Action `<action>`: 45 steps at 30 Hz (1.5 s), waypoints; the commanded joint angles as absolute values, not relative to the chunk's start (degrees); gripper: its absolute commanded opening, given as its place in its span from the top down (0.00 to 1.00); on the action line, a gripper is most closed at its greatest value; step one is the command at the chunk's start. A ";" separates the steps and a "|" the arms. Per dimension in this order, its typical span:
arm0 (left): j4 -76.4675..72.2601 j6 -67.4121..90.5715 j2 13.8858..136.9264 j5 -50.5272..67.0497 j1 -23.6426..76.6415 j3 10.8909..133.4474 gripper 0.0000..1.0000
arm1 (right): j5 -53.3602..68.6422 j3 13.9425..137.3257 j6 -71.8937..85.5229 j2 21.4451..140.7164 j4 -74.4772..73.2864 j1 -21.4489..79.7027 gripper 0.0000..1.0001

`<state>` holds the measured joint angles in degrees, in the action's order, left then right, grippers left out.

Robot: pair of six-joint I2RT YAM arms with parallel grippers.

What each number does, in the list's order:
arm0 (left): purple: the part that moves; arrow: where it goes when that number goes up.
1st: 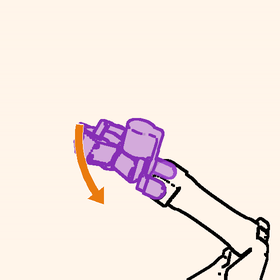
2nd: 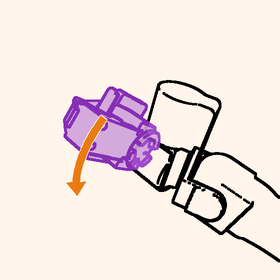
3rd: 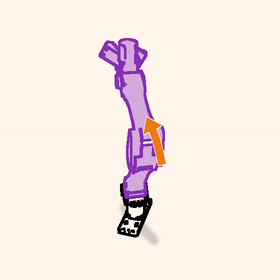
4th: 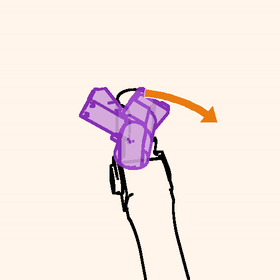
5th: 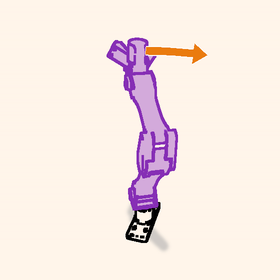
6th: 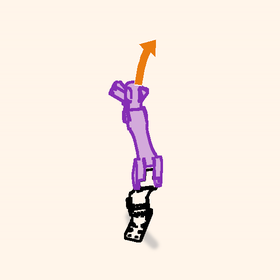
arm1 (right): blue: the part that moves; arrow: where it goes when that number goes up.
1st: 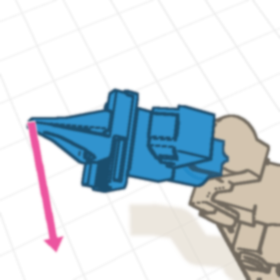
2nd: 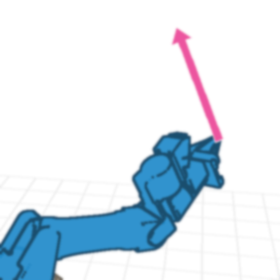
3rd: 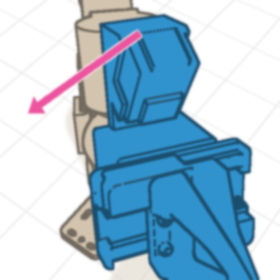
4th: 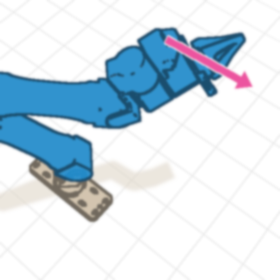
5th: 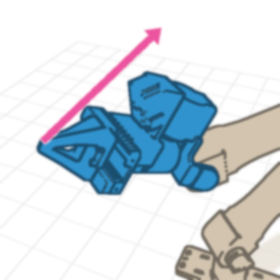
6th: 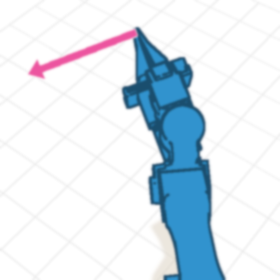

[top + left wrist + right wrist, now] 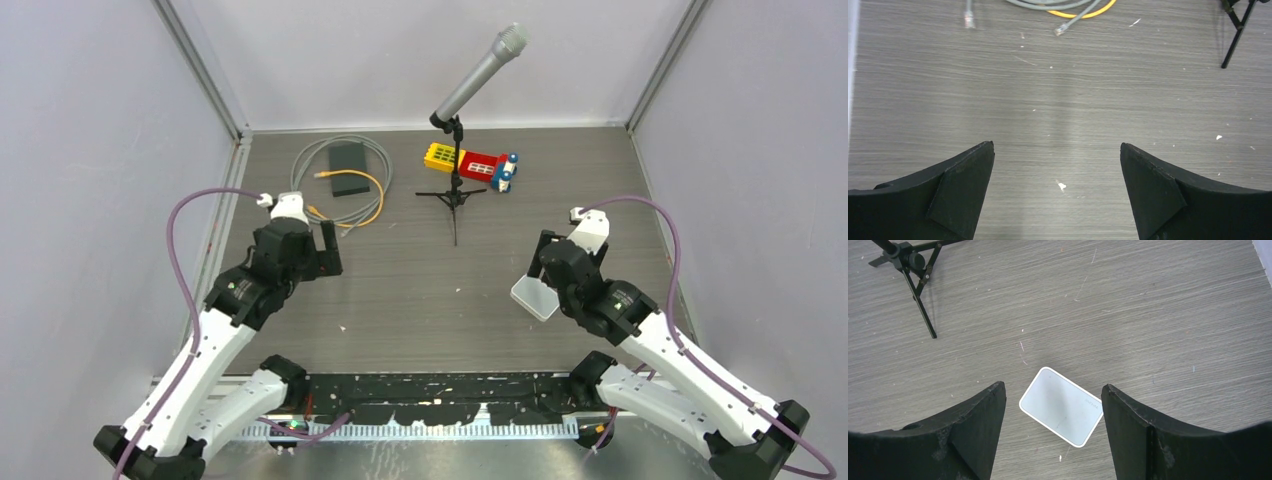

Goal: Insert the plug into the switch port
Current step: Move the switch port to the center of the board.

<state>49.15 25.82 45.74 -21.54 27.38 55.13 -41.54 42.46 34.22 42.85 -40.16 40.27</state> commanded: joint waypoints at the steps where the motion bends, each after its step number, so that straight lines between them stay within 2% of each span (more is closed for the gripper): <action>1: 35.41 29.80 47.52 -17.79 27.53 51.44 0.00 | -43.42 42.29 35.57 41.28 -38.40 40.25 0.25; 5: 26.30 30.23 56.45 -15.94 27.60 51.68 0.04 | -43.68 41.81 35.75 39.83 -38.33 40.24 0.25; 11: 11.00 30.97 73.19 -10.84 27.60 53.93 0.20 | -43.18 41.44 35.66 38.76 -38.10 40.21 0.25; 16: 5.47 27.33 82.35 -14.83 27.52 56.86 0.21 | -42.97 41.25 35.64 38.30 -38.06 40.22 0.25; 19: 5.95 23.44 87.21 -15.52 26.38 60.68 0.21 | -42.68 41.03 35.29 38.28 -37.46 40.25 0.24; 23: 7.77 22.88 94.33 -10.46 21.43 66.03 0.32 | -42.54 41.16 35.15 38.73 -37.35 40.24 0.25; 29: 9.00 20.28 103.00 -9.06 17.58 70.92 0.39 | -41.98 41.19 35.06 38.93 -37.35 40.25 0.24; 45: 8.76 16.08 110.13 -8.96 15.31 73.44 0.42 | -40.87 41.15 34.63 39.74 -36.77 40.23 0.25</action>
<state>10.07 17.54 109.08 -8.49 16.56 71.48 -40.62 41.21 34.35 39.77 -38.89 40.27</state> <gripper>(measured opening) 0.579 0.755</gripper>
